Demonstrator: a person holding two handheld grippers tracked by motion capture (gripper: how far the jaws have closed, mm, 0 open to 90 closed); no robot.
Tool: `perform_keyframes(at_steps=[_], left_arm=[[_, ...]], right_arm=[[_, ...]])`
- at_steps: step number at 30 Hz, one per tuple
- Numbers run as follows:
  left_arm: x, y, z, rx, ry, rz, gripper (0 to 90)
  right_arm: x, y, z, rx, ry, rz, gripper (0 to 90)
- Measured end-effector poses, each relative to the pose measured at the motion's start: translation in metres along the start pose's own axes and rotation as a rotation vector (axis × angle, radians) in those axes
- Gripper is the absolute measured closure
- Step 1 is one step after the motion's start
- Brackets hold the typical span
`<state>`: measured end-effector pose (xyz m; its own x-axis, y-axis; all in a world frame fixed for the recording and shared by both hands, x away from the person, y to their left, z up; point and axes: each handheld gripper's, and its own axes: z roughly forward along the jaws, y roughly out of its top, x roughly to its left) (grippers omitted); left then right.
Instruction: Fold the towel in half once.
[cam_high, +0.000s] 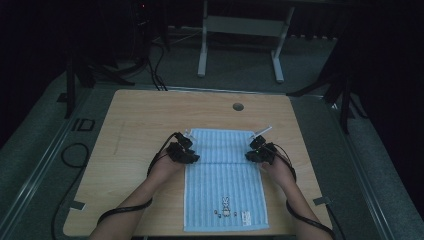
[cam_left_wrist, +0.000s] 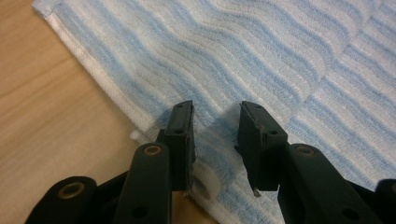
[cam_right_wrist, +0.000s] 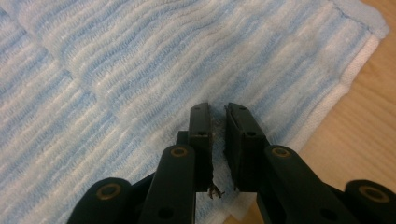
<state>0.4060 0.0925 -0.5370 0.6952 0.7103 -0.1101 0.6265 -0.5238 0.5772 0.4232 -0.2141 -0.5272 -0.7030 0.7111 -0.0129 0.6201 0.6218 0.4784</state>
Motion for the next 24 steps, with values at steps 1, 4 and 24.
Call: perform_keyframes(at_steps=[1, 4, 24], left_arm=[[0.0, 0.0, 0.0, 0.0, 0.0, 0.0, 65.3], [0.006, 0.006, 0.003, -0.002, 0.006, -0.012, 65.3], [0.007, 0.002, 0.0, 0.013, 0.006, 0.015, 65.6]], right_arm=[[0.0, 0.0, 0.0, 0.0, 0.0, 0.0, 80.3], [-0.005, 0.004, 0.002, -0.002, 0.003, 0.022, 80.3], [-0.003, 0.005, 0.004, -0.022, 0.0, 0.046, 80.2]])
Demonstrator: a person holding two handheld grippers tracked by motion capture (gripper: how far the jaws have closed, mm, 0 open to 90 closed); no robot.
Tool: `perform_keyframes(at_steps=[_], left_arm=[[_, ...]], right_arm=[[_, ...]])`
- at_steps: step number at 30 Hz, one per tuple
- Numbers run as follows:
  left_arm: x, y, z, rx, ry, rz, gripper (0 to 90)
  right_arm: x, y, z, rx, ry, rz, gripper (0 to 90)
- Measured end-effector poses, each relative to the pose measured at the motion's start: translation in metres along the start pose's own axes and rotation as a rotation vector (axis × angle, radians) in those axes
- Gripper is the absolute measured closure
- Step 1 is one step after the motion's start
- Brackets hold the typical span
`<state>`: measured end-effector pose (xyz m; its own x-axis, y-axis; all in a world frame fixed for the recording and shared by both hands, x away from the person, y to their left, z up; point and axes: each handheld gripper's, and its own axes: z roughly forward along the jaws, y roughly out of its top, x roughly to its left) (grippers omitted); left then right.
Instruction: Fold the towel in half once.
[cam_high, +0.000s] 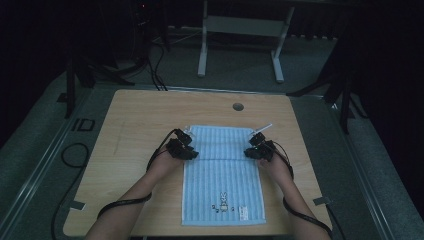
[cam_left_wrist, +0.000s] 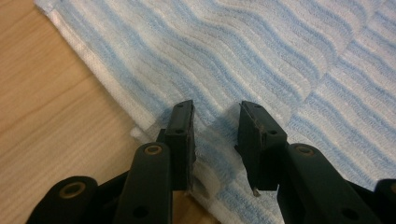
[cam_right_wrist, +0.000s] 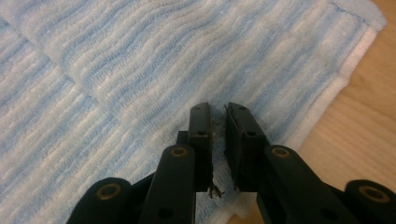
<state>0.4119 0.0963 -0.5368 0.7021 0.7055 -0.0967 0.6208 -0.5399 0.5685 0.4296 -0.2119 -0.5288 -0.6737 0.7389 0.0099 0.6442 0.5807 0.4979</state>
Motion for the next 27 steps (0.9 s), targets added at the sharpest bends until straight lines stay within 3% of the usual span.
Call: perform_keyframes(at_steps=[3, 5, 10, 12, 13, 14, 17, 18, 21, 25, 27], left_arm=[[0.001, 0.001, -0.003, 0.019, -0.014, -0.003, 65.4], [0.004, 0.004, -0.006, 0.027, -0.026, -0.011, 62.1], [0.021, 0.021, -0.013, -0.002, 0.027, -0.063, 56.1], [0.03, 0.029, -0.012, -0.009, 0.055, -0.091, 49.0], [0.04, 0.038, -0.008, -0.013, 0.08, -0.135, 48.9], [0.04, 0.038, -0.008, -0.013, 0.08, -0.135, 49.0], [0.051, 0.049, -0.001, 0.001, 0.119, -0.149, 49.1], [0.055, 0.052, 0.001, 0.0, 0.124, -0.168, 49.1], [0.061, 0.058, 0.009, 0.011, 0.142, -0.174, 49.0], [0.068, 0.063, 0.02, 0.005, 0.118, -0.2, 49.0], [0.069, 0.065, 0.025, 0.007, 0.118, -0.202, 49.0]], right_arm=[[0.002, 0.001, -0.002, 0.006, 0.003, -0.01, 76.9], [-0.001, 0.007, -0.008, -0.019, 0.007, -0.008, 74.4], [-0.014, 0.025, -0.015, -0.013, -0.015, 0.001, 69.3], [-0.028, 0.041, -0.018, -0.017, -0.031, 0.028, 65.3], [-0.033, 0.046, -0.018, -0.017, -0.036, 0.037, 62.8], [-0.039, 0.051, -0.016, -0.013, -0.06, 0.058, 60.9], [-0.048, 0.057, -0.014, -0.02, -0.072, 0.096, 59.0], [-0.058, 0.062, -0.009, -0.007, -0.104, 0.124, 58.9], [-0.064, 0.066, -0.002, 0.011, -0.129, 0.144, 58.9], [-0.073, 0.071, 0.01, 0.048, -0.147, 0.175, 56.7], [-0.076, 0.072, 0.016, 0.054, -0.128, 0.205, 55.6]])
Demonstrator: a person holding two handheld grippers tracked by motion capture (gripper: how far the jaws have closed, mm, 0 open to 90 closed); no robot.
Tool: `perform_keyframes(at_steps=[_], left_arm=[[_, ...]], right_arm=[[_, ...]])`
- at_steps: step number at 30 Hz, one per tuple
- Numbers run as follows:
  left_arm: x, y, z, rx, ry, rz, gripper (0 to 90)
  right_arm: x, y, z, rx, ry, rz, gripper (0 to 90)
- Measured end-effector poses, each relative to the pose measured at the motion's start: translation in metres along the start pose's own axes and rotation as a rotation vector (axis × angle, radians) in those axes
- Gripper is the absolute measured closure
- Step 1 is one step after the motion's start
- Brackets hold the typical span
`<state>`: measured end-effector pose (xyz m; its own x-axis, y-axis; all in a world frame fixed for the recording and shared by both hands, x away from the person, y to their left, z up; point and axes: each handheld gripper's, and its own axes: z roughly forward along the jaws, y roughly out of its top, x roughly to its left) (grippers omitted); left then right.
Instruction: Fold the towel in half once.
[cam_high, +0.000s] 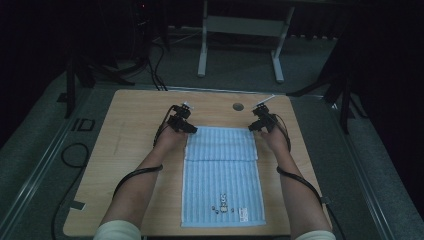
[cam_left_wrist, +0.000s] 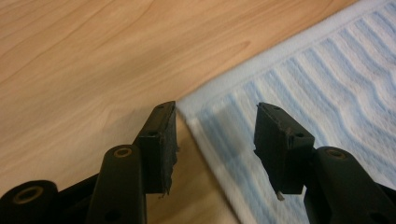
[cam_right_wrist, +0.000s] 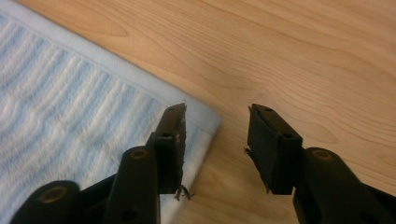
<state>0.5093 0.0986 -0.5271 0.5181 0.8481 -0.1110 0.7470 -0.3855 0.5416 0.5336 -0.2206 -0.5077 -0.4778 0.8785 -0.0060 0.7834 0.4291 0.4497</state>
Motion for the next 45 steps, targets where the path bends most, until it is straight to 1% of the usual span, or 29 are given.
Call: perform_keyframes(at_steps=[1, 2, 3, 4, 6, 8, 11, 12, 13, 14, 15, 16, 18, 19, 20, 21, 22, 23, 24, 25, 29, 30, 31, 32, 33, 37, 40, 42, 45], left_arm=[[-0.001, 0.001, 0.003, 0.004, 0.002, -0.004, 49.0], [-0.002, 0.0, 0.004, 0.014, 0.007, -0.002, 49.0], [-0.004, 0.0, 0.007, 0.023, 0.01, 0.007, 49.0], [-0.005, -0.001, 0.009, 0.035, 0.012, 0.02, 49.0], [-0.006, -0.002, 0.01, 0.014, 0.025, 0.005, 50.3], [-0.007, -0.002, 0.011, 0.007, 0.027, 0.001, 50.9], [-0.009, -0.003, 0.011, 0.0, 0.046, 0.012, 53.9], [-0.011, -0.003, 0.011, 0.001, 0.046, 0.016, 59.3], [-0.011, -0.003, 0.011, 0.001, 0.046, 0.016, 63.6], [-0.013, -0.003, 0.011, 0.005, 0.046, 0.03, 66.8], [-0.015, -0.003, 0.011, 0.007, 0.037, 0.039, 73.9], [-0.016, -0.004, 0.011, 0.008, 0.017, 0.044, 73.9], [-0.018, -0.004, 0.011, 0.013, -0.021, 0.028, 84.4], [-0.018, -0.004, 0.011, 0.013, -0.021, 0.028, 85.4], [-0.017, -0.005, 0.007, -0.013, -0.06, 0.008, 86.6], [-0.015, -0.005, 0.002, -0.035, -0.078, -0.007, 87.0], [-0.015, -0.005, 0.002, -0.035, -0.078, -0.007, 87.1], [-0.01, -0.003, -0.011, -0.071, -0.106, -0.034, 87.2], [-0.01, -0.003, -0.011, -0.071, -0.106, -0.034, 87.2], [-0.006, 0.003, -0.026, -0.106, -0.111, -0.036, 87.3], [-0.004, 0.017, -0.063, -0.185, -0.104, -0.02, 87.2], [-0.004, 0.017, -0.063, -0.185, -0.104, -0.02, 87.2], [-0.005, 0.024, -0.082, -0.232, -0.088, 0.0, 87.2], [-0.005, 0.027, -0.091, -0.249, -0.085, 0.007, 87.2], [-0.006, 0.029, -0.1, -0.274, -0.079, 0.01, 87.2], [-0.012, 0.033, -0.136, -0.356, -0.112, 0.022, 87.1], [-0.021, 0.022, -0.156, -0.381, -0.114, 0.066, 87.1], [-0.028, 0.009, -0.163, -0.386, -0.13, 0.076, 87.0], [-0.038, -0.015, -0.17, -0.386, -0.135, 0.124, 87.0]], right_arm=[[-0.002, 0.0, 0.005, 0.001, -0.002, 0.024, 56.2], [-0.002, 0.0, 0.005, 0.001, -0.002, 0.024, 56.2], [-0.004, 0.0, 0.008, -0.001, 0.003, 0.057, 57.1], [-0.004, 0.0, 0.008, -0.001, 0.003, 0.057, 57.1], [-0.005, -0.001, 0.011, 0.006, 0.014, 0.076, 57.8], [-0.002, 0.0, 0.017, 0.025, 0.023, 0.074, 60.5], [0.003, -0.001, 0.02, 0.031, -0.002, 0.047, 62.8], [0.006, 0.0, 0.02, 0.032, -0.006, 0.049, 69.4], [0.006, 0.0, 0.02, 0.032, -0.006, 0.049, 69.4], [0.011, -0.001, 0.019, 0.037, -0.01, 0.03, 78.4], [0.014, -0.001, 0.019, 0.032, -0.013, 0.012, 81.4], [0.014, -0.001, 0.019, 0.032, -0.013, 0.012, 81.4], [0.02, -0.002, 0.019, 0.03, -0.024, -0.016, 82.9], [0.02, -0.002, 0.019, 0.035, -0.017, -0.021, 83.3], [0.02, -0.001, 0.016, 0.03, -0.028, -0.028, 83.9], [0.02, -0.001, 0.014, 0.013, -0.028, -0.027, 84.0], [0.019, 0.0, 0.011, -0.002, -0.027, -0.028, 84.1], [0.019, 0.001, 0.007, -0.013, -0.029, -0.028, 84.1], [0.019, 0.001, 0.007, -0.013, -0.029, -0.028, 84.1], [0.019, 0.005, -0.004, -0.04, -0.03, -0.04, 84.1], [0.02, 0.02, -0.035, -0.114, -0.046, -0.075, 84.1], [0.02, 0.02, -0.035, -0.114, -0.046, -0.075, 84.1], [0.02, 0.024, -0.045, -0.134, -0.045, -0.081, 84.1], [0.022, 0.032, -0.064, -0.173, -0.059, -0.104, 84.0], [0.023, 0.036, -0.074, -0.195, -0.069, -0.112, 84.0], [0.024, 0.045, -0.114, -0.277, -0.064, -0.131, 84.0], [0.027, 0.039, -0.139, -0.332, -0.023, -0.15, 83.9], [0.032, 0.025, -0.153, -0.365, -0.002, -0.174, 83.9], [0.042, -0.001, -0.163, -0.384, 0.009, -0.226, 83.9]])
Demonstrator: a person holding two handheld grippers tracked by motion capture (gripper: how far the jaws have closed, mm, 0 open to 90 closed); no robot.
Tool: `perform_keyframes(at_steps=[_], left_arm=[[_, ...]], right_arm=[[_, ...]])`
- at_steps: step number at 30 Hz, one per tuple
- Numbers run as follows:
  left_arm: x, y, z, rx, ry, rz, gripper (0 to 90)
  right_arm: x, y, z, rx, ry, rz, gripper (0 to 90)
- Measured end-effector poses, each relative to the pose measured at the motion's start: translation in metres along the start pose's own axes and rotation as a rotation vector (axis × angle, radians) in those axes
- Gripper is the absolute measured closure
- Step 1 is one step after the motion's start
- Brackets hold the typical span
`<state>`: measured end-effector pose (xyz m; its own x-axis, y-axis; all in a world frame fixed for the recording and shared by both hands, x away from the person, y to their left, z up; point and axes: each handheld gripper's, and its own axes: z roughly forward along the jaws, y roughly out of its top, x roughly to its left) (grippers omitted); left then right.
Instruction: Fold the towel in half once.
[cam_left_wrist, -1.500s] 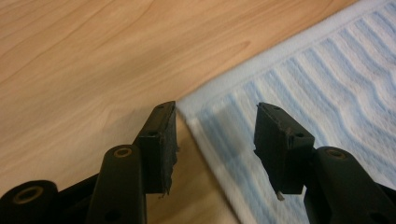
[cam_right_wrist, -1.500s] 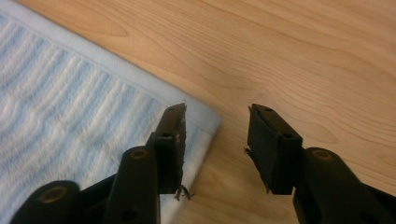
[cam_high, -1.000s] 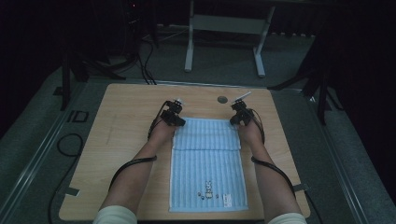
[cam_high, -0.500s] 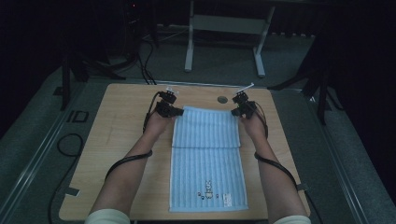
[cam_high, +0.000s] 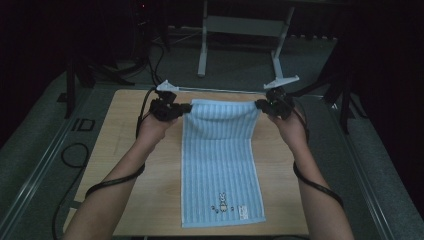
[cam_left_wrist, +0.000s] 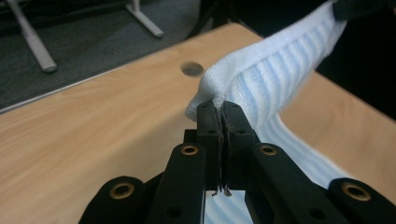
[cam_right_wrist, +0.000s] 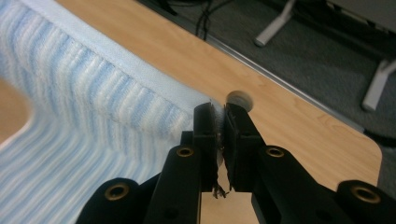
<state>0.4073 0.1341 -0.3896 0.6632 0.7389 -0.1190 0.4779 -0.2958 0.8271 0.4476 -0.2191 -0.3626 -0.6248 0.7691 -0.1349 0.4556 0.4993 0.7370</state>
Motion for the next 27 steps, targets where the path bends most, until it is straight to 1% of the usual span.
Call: perform_keyframes(at_steps=[3, 4, 5, 6, 8, 9, 10, 11, 13, 14, 15, 16, 17, 19, 20, 22, 23, 24, 25, 27], left_arm=[[-0.018, -0.027, -0.016, -0.019, -0.026, 0.032, 86.9], [-0.024, -0.036, -0.019, -0.012, -0.042, 0.039, 86.8], [-0.03, -0.046, -0.022, -0.015, -0.042, 0.053, 86.8], [-0.035, -0.054, -0.023, -0.019, -0.041, 0.057, 86.8], [-0.047, -0.076, -0.022, 0.01, -0.069, 0.051, 86.7], [-0.047, -0.076, -0.022, 0.01, -0.069, 0.051, 86.7], [-0.057, -0.095, -0.018, 0.047, -0.087, 0.055, 86.7], [-0.061, -0.104, -0.016, 0.056, -0.097, 0.05, 86.6], [-0.068, -0.119, -0.012, 0.081, -0.11, 0.042, 86.6], [-0.069, -0.126, -0.009, 0.087, -0.113, 0.032, 86.5], [-0.069, -0.126, -0.009, 0.087, -0.113, 0.032, 86.5], [-0.069, -0.126, -0.009, 0.087, -0.113, 0.032, 86.5], [-0.07, -0.145, 0.003, 0.136, -0.129, 0.006, 86.3], [-0.068, -0.157, 0.012, 0.163, -0.138, -0.02, 86.4], [-0.067, -0.162, 0.016, 0.17, -0.143, -0.039, 86.4], [-0.064, -0.167, 0.021, 0.182, -0.144, -0.051, 86.4], [-0.063, -0.168, 0.024, 0.185, -0.149, -0.067, 86.3], [-0.062, -0.169, 0.027, 0.195, -0.149, -0.079, 86.3], [-0.062, -0.17, 0.029, 0.197, -0.139, -0.075, 86.4], [-0.06, -0.169, 0.033, 0.205, -0.148, -0.088, 86.3]], right_arm=[[0.019, -0.028, -0.02, -0.021, 0.045, -0.047, 83.8], [0.024, -0.038, -0.026, -0.031, 0.06, -0.052, 83.8], [0.03, -0.048, -0.031, -0.035, 0.072, -0.056, 83.8], [0.035, -0.057, -0.035, -0.038, 0.089, -0.058, 83.8], [0.043, -0.073, -0.038, -0.036, 0.107, -0.059, 83.8], [0.043, -0.073, -0.038, -0.036, 0.107, -0.059, 83.8], [0.049, -0.084, -0.038, -0.021, 0.113, -0.069, 83.8], [0.056, -0.101, -0.035, 0.007, 0.123, -0.073, 83.8], [0.062, -0.117, -0.031, 0.03, 0.143, -0.065, 83.7], [0.064, -0.125, -0.029, 0.036, 0.157, -0.046, 83.8], [0.064, -0.125, -0.029, 0.036, 0.157, -0.046, 83.8], [0.066, -0.133, -0.026, 0.049, 0.179, -0.033, 83.8], [0.071, -0.149, -0.019, 0.078, 0.188, -0.028, 83.7], [0.071, -0.162, -0.01, 0.105, 0.219, 0.011, 83.7], [0.071, -0.168, -0.005, 0.115, 0.225, 0.025, 83.7], [0.072, -0.177, 0.003, 0.139, 0.238, 0.043, 83.7], [0.072, -0.18, 0.007, 0.15, 0.243, 0.047, 83.7], [0.073, -0.182, 0.011, 0.161, 0.242, 0.047, 83.7], [0.073, -0.183, 0.014, 0.169, 0.241, 0.044, 83.7], [0.072, -0.183, 0.019, 0.18, 0.238, 0.041, 83.7]])
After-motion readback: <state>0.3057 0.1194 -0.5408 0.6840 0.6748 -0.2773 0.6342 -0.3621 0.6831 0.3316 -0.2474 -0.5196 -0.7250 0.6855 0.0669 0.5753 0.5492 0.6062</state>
